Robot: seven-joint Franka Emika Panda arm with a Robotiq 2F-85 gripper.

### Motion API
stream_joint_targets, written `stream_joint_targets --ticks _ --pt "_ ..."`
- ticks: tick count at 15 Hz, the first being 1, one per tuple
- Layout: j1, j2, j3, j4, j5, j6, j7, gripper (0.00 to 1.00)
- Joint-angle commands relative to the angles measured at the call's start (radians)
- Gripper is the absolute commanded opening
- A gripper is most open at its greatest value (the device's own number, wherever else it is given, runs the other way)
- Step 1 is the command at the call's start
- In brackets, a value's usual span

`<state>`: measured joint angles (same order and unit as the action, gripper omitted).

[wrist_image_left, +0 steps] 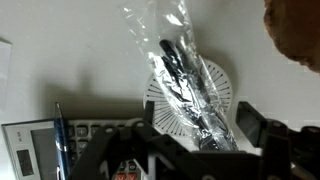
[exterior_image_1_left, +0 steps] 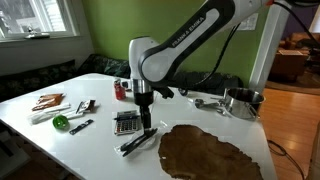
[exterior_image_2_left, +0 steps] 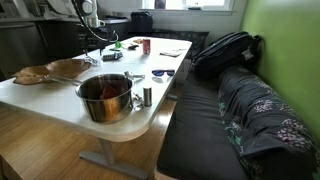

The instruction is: Put the clear plastic in the silver pot

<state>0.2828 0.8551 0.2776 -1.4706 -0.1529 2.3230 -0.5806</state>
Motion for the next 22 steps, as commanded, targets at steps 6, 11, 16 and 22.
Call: stream_joint_targets --ticks 6,11,16,22 --pt "0.032 0.107 -0.009 0.137 -0.032 -0.06 -0.003 0.19" --pt "0.027 0.046 -0.013 0.084 -0.036 -0.031 0.02 0.0" --pt "0.007 -0.208 -0.117 -0.167 -0.076 0.12 0.222 0.0" --pt "-0.011 -0.317 -0.174 -0.224 -0.108 0.09 0.373 0.01"
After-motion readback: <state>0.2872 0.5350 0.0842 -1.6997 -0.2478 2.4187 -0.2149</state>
